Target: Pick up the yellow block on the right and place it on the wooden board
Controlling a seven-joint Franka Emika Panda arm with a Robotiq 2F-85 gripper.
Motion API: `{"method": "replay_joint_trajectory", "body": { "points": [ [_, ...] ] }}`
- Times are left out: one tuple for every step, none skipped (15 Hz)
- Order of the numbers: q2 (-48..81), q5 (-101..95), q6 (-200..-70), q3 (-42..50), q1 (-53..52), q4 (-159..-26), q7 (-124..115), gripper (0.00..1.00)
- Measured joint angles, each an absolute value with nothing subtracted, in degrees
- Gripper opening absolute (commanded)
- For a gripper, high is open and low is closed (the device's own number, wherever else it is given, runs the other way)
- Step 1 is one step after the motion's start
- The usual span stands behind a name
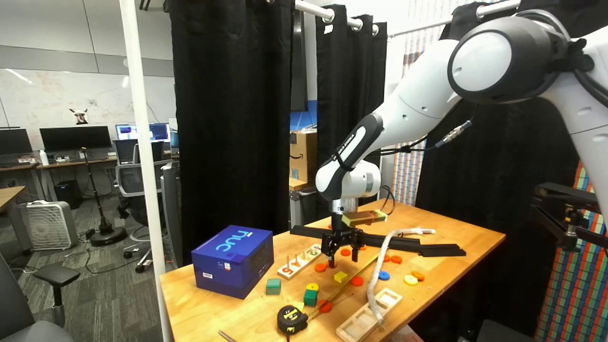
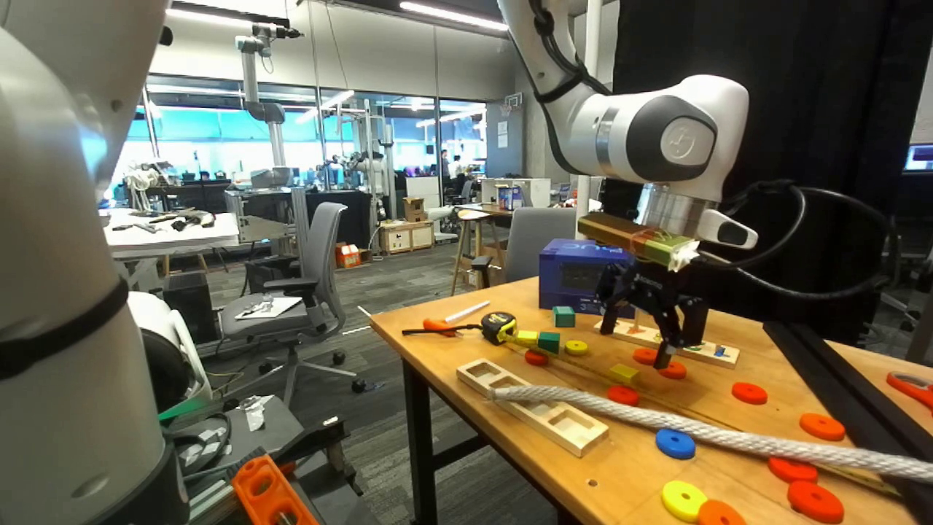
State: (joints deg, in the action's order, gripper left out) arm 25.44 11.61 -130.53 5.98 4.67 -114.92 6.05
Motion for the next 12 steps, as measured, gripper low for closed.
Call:
{"method": "replay_joint_trajectory", "body": {
  "points": [
    [26.1,10.9,-131.2,6.0,4.7,-115.0,5.7,1.00],
    [26.6,10.1,-131.9,6.0,4.7,-115.0,5.4,1.00],
    [27.0,9.4,-132.3,6.0,4.8,-115.1,5.2,1.00],
    [27.3,8.9,-132.5,6.0,4.8,-115.1,4.9,1.00],
    [27.5,8.3,-132.7,6.1,4.8,-115.1,4.6,1.00],
    [27.6,7.7,-132.9,6.1,4.8,-115.1,4.3,1.00],
    [27.7,7.3,-133.1,6.1,4.8,-115.1,4.0,1.00],
    [27.7,7.0,-133.2,6.1,4.8,-115.1,3.7,1.00],
    [27.7,6.9,-133.2,6.1,4.8,-115.1,3.5,1.00],
    [27.7,6.8,-133.2,6.1,4.8,-115.1,3.5,1.00],
    [27.7,6.8,-133.2,6.0,4.8,-115.1,3.5,1.00],
    [27.7,6.8,-133.3,6.0,4.8,-115.1,3.4,1.00]
  ]
}}
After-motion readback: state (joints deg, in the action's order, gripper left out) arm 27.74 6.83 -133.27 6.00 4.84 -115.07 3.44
